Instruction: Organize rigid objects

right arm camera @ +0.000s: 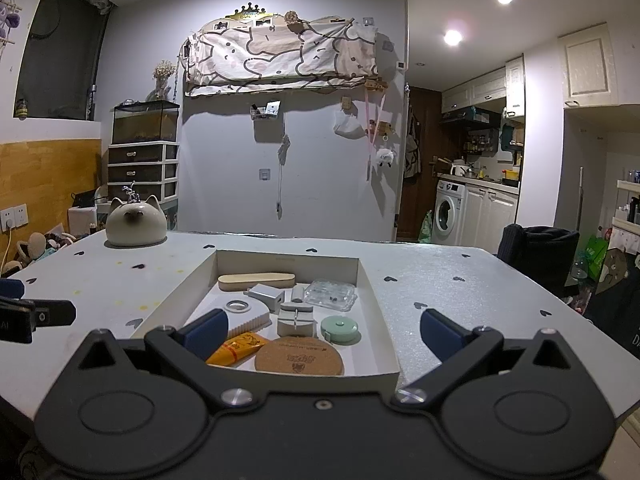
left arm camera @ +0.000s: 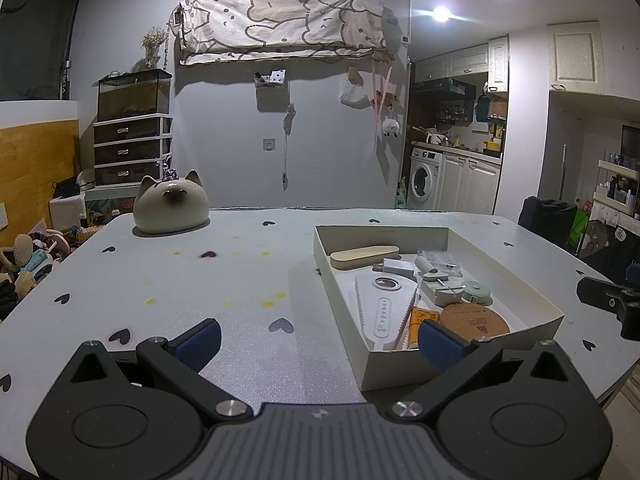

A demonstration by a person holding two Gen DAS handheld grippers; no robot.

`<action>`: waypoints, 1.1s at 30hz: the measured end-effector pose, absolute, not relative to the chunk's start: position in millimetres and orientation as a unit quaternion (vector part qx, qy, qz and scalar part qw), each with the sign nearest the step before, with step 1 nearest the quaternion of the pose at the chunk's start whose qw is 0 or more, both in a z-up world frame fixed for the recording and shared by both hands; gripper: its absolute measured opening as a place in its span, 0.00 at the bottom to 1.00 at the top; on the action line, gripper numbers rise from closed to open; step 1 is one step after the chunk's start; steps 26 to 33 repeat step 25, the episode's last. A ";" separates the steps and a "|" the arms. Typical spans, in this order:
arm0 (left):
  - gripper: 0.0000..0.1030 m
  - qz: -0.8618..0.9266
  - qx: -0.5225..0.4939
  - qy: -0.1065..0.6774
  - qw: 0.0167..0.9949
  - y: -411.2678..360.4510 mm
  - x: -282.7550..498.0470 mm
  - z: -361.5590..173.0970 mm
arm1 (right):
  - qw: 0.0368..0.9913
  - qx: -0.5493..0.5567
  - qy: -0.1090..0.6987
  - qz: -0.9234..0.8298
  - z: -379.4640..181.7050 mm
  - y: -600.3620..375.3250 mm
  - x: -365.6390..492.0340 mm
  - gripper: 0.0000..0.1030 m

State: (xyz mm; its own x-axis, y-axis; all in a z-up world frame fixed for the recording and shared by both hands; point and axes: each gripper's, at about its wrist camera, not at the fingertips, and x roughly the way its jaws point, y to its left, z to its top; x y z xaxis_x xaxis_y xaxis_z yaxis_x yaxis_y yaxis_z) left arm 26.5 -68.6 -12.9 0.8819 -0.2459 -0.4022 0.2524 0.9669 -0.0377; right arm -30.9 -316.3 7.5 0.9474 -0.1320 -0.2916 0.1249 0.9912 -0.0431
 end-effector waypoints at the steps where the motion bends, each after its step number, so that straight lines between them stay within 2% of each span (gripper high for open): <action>1: 1.00 -0.128 0.008 0.207 0.970 -68.7 26.6 -12.9 | 0.987 -0.012 0.148 -0.065 7.6 -316.5 -30.9 1.00; 33: 1.00 -0.125 0.006 0.207 0.970 -66.2 26.3 -13.4 | 0.986 -0.008 0.152 -0.062 5.7 -316.4 -30.1 1.00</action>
